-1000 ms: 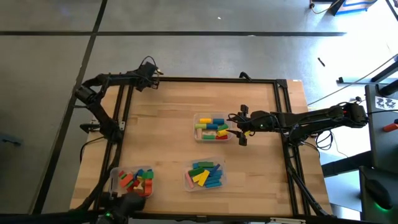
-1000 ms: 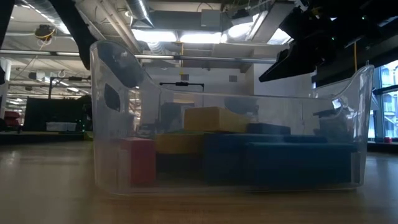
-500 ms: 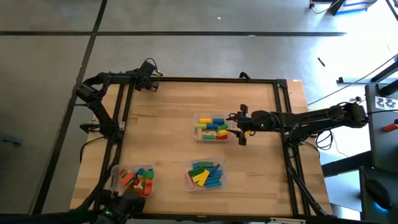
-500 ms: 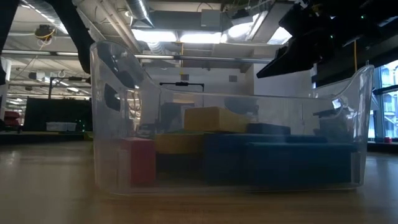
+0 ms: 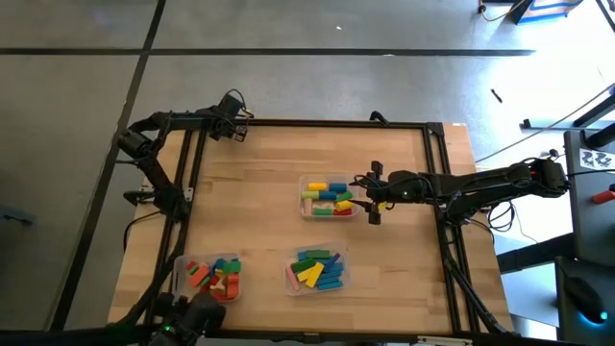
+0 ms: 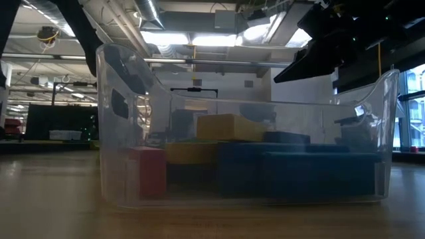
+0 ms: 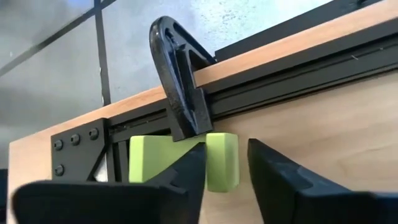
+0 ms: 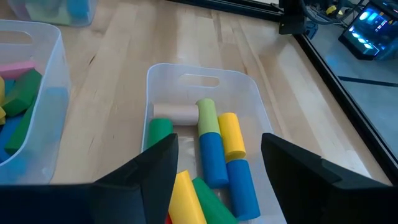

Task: Sort blocks by size
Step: Put the light green arch block into the bottom left transparent bin

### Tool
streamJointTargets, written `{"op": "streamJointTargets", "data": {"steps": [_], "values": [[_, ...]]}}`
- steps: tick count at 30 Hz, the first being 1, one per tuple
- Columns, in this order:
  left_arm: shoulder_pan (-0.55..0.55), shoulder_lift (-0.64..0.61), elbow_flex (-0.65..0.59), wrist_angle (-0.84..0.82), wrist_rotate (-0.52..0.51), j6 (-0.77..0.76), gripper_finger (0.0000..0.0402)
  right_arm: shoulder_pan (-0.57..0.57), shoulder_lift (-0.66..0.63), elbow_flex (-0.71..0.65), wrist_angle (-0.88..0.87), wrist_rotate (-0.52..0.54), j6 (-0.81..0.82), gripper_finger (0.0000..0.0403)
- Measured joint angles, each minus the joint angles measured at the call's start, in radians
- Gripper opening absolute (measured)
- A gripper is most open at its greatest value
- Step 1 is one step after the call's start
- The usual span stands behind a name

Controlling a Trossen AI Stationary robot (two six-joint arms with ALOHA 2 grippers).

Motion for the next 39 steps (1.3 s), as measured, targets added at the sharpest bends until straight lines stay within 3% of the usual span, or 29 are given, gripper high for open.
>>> {"op": "streamJointTargets", "data": {"steps": [11, 26, 39], "values": [[0.000, -0.001, 0.000, 0.000, -0.040, 0.011, 0.0034, 0.000, 0.000, 0.000, 0.000, 0.000, 0.000, 0.0231], [-0.074, -0.009, 0.000, -0.027, -0.036, 0.033, 0.0037, 0.000, 0.000, 0.000, -0.001, 0.000, 0.000, 0.0231], [-0.240, -0.174, 0.000, -0.080, -0.010, -0.020, 0.0038, 0.000, 0.000, 0.000, -0.001, -0.001, 0.005, 0.0231]]}}
